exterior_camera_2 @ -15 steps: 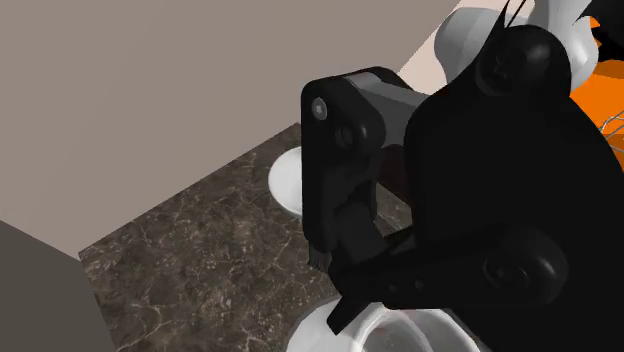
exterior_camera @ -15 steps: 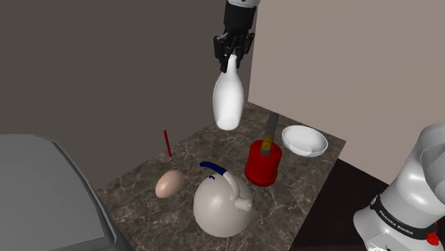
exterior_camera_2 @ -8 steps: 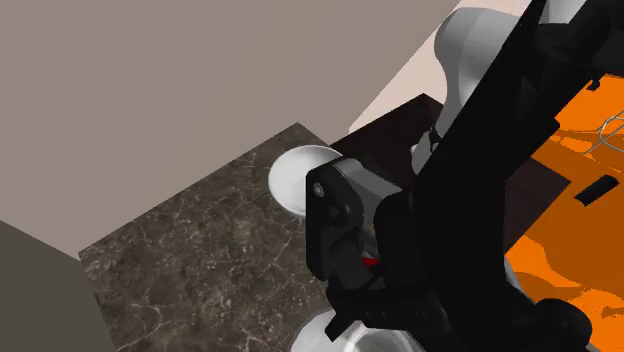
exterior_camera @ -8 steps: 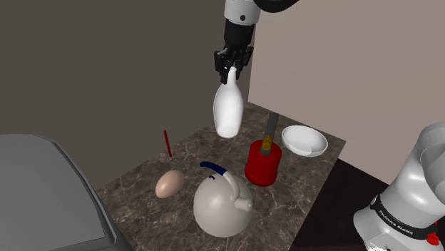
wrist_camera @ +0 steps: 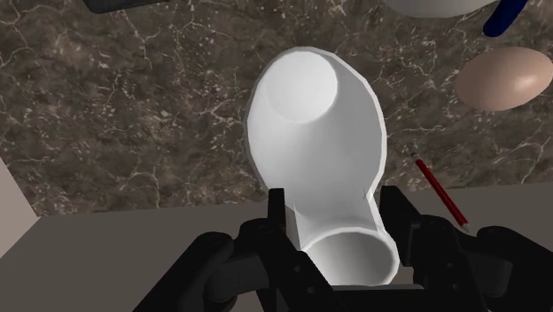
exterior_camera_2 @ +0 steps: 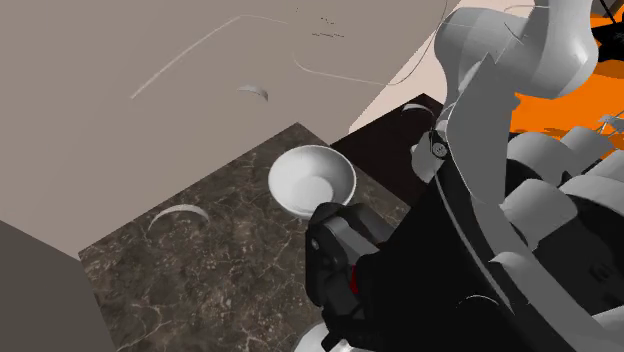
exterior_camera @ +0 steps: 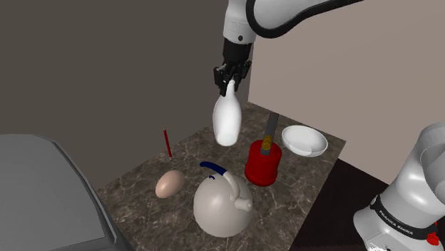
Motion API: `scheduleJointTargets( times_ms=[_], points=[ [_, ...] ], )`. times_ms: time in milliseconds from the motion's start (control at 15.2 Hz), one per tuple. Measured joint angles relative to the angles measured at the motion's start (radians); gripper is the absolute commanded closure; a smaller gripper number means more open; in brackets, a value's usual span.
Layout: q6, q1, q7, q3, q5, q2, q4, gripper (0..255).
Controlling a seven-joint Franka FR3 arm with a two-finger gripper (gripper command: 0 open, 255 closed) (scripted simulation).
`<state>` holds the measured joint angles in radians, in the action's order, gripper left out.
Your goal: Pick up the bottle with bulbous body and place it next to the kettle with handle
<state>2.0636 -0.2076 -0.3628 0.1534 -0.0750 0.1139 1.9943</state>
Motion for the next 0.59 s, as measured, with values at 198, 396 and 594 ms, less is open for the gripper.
scheduleJointTargets(
  times_ms=[198,396,594],
  points=[
    [0.043,0.000,-0.004,0.000,-0.002,0.001,0.044,255],
    [0.078,0.000,-0.009,0.001,-0.006,-0.013,0.065,255],
    [0.119,0.000,-0.015,0.002,-0.009,-0.018,0.102,255]
  ],
)
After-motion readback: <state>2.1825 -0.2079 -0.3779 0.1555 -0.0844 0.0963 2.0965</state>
